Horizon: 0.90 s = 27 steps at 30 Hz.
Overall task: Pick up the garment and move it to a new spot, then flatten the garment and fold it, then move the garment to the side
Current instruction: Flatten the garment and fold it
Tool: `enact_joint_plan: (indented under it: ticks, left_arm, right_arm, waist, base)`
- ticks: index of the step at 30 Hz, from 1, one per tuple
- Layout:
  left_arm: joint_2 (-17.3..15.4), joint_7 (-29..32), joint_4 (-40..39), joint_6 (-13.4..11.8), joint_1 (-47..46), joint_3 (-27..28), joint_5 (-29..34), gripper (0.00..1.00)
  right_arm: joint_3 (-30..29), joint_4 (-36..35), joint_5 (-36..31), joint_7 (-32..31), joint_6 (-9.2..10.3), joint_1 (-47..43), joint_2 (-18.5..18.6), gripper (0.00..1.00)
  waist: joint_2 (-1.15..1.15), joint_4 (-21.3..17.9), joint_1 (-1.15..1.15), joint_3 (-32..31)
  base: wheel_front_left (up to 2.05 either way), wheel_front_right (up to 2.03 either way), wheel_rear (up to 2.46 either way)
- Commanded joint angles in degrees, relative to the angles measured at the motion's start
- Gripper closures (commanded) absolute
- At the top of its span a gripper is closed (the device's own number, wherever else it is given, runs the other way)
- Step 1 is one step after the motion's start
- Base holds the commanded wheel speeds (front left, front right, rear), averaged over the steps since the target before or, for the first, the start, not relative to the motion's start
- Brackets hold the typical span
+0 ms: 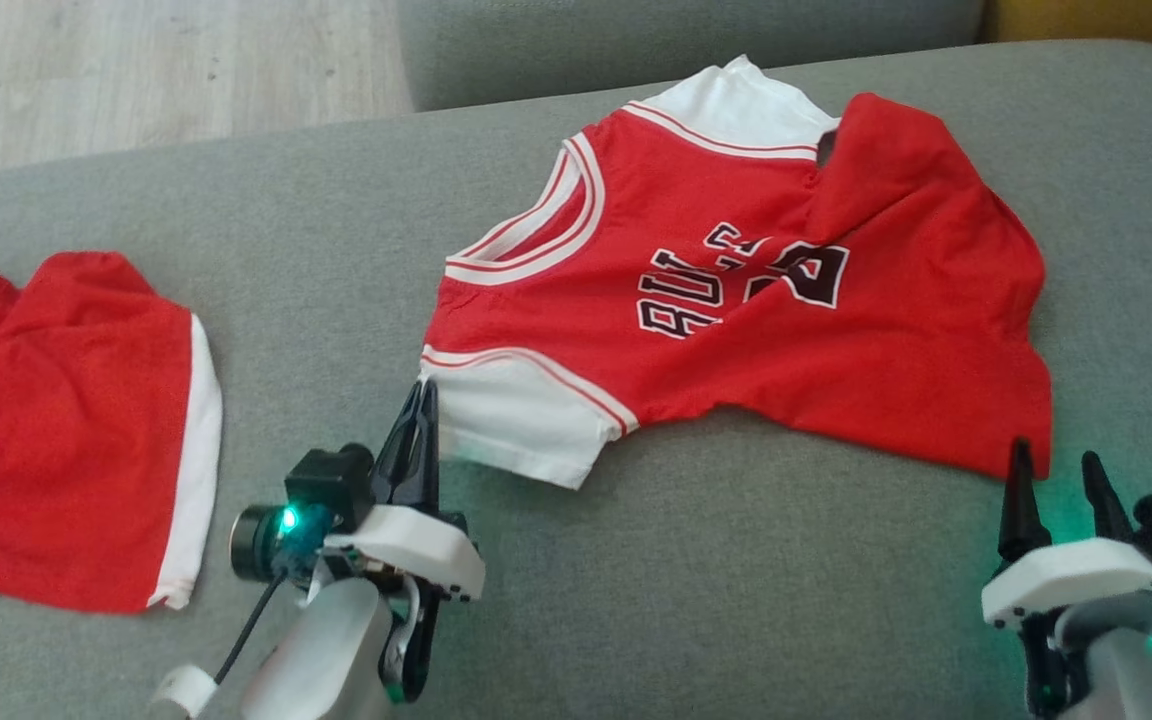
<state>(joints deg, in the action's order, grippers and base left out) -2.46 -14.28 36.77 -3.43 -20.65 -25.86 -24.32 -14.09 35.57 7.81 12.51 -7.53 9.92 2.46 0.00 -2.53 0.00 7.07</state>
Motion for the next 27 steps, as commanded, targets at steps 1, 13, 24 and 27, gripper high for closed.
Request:
enact_joint_plan:
  ticks: [1, 13, 24, 27]
  left_arm:
    - [-0.4, -0.7, -2.6, 0.4, -1.3, 2.1, 0.5, 1.0]
    - [-0.4, -0.7, -9.1, 0.7, 1.3, 3.6, 2.6, 1.0]
    - [-0.4, -0.7, -10.3, 1.7, 1.6, 5.7, 1.7, 1.0]
    - [-0.4, -0.7, -12.3, 2.9, 0.9, 7.0, -2.1, 1.0]
  right_arm:
    - [0.6, 0.4, 0.5, 0.0, 0.04, 2.3, 0.4, 0.0]
    - [-0.8, 17.6, 1.7, 1.3, 0.04, 9.9, 0.4, 0.0]
    - [3.7, 12.7, 4.5, 2.5, 0.04, 11.9, 0.4, 1.0]
    - [6.1, 6.1, 5.5, 2.5, 0.04, 11.1, 0.4, 1.0]
  waist:
    - [0.0, 0.3, 0.0, 0.0]
    - [0.0, 1.4, 0.0, 0.7]
    - [0.0, 0.3, 0.0, -0.8]
    - [0.0, -0.1, 0.0, -2.1]
  base:
    - [0.0, 0.0, 0.0]
    - [0.0, 0.0, 0.0]
    - [0.0, 0.0, 0.0]
    - [0.0, 0.0, 0.0]
